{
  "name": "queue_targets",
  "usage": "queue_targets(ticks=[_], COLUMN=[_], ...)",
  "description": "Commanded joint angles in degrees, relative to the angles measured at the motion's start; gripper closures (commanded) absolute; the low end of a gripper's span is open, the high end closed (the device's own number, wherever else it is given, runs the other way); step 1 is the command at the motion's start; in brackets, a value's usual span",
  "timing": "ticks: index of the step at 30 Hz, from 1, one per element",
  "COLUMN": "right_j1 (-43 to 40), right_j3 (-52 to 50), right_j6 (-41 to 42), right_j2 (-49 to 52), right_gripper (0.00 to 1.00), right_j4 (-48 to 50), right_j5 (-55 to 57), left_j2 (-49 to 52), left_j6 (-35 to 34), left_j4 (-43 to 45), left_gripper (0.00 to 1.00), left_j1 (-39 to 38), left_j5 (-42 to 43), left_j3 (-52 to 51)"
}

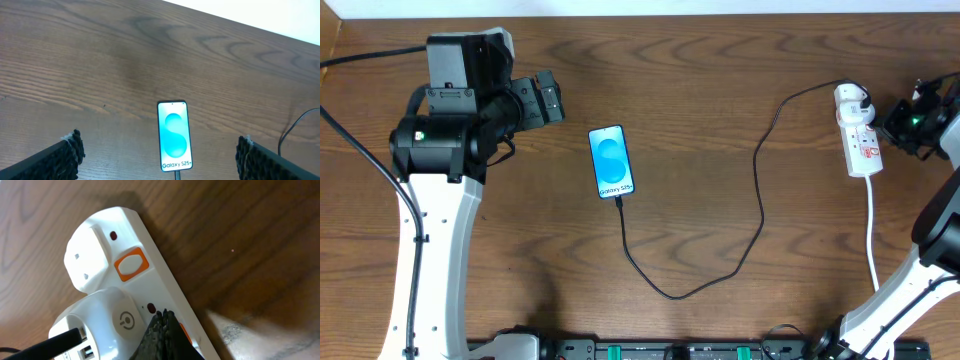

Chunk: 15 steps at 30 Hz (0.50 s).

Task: Plug charger to phone and switch on socket

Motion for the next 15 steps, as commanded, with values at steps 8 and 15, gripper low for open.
queue_targets(ticks=[8,15], right_j1=[5.2,7.0], right_j3=[-1.6,-1.6], right_j6=[-0.2,-0.2], right_j2=[2.3,2.3], right_gripper=[0.99,0.99], right_j4=[-4.2,-6.1], right_j5=[1.7,1.7], left_j2=[-0.1,-0.1], left_j6=[0.2,0.2], left_j4=[-0.2,-0.2], left_gripper=[0.02,0.02], left_j1=[0.2,0.2], left_j5=[-0.5,-0.5], left_j3=[0.4,0.4])
